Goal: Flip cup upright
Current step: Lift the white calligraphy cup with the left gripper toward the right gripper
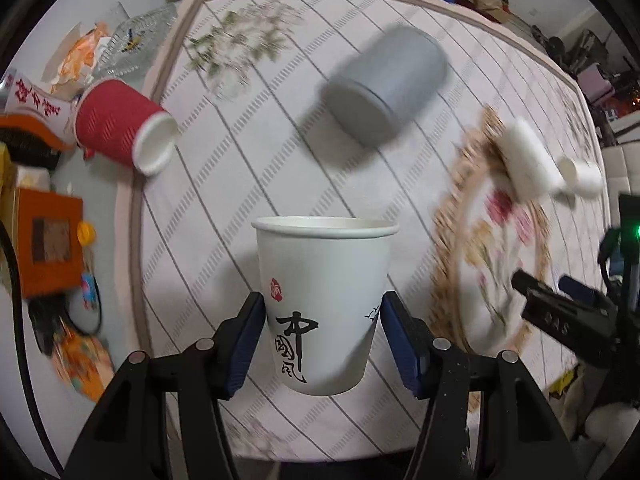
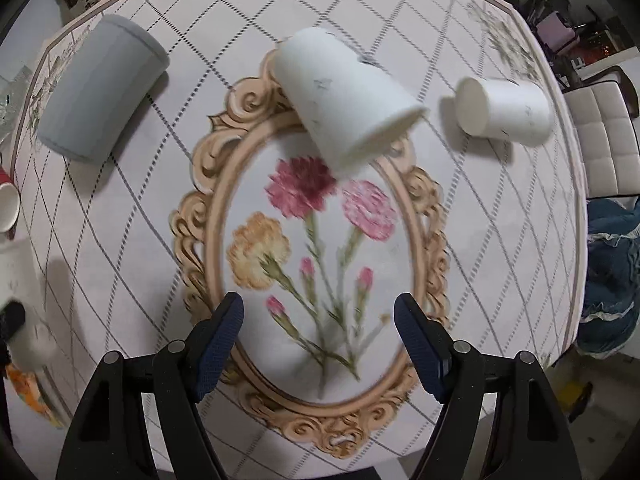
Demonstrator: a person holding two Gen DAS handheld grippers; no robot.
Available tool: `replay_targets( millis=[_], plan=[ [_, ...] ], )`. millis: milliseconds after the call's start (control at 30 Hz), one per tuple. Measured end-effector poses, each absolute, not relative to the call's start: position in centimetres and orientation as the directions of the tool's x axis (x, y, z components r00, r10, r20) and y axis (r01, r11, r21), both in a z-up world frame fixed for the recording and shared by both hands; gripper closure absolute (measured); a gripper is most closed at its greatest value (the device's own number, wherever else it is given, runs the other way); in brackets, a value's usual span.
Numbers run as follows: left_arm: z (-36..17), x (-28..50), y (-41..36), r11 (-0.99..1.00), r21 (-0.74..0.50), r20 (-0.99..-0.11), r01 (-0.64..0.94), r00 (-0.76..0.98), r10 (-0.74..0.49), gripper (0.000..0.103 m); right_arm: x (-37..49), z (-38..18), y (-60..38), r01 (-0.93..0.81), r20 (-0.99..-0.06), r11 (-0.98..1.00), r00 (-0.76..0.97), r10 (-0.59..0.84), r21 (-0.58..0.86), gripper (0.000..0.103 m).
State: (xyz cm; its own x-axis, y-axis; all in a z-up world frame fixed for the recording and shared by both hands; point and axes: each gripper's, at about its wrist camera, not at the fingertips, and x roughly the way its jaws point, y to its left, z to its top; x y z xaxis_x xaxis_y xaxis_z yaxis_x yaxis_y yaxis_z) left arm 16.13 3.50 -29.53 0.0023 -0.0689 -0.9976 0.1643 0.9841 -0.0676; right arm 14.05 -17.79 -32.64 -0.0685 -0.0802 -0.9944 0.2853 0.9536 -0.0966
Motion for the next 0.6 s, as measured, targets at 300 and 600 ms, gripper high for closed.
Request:
replay_targets(
  millis=[300, 600],
  plan=[
    [-31.5, 8.7, -4.7, 0.983, -0.120, -0.992, 0.142, -0.061, -0.112, 0.047, 7.0, -33.2, -23.2, 0.233, -0.992, 0.967, -0.087, -0.087, -0.106, 0.024],
    [-35.2, 6.8, -10.5, 0.982, -0.084, -0.994, 0.170, -0.087, -0.070, 0.047, 2.8, -36.1, -30.8, 0.300, -0.987, 0.945, -0.130, -0.090, -0.126, 0.024]
  ],
)
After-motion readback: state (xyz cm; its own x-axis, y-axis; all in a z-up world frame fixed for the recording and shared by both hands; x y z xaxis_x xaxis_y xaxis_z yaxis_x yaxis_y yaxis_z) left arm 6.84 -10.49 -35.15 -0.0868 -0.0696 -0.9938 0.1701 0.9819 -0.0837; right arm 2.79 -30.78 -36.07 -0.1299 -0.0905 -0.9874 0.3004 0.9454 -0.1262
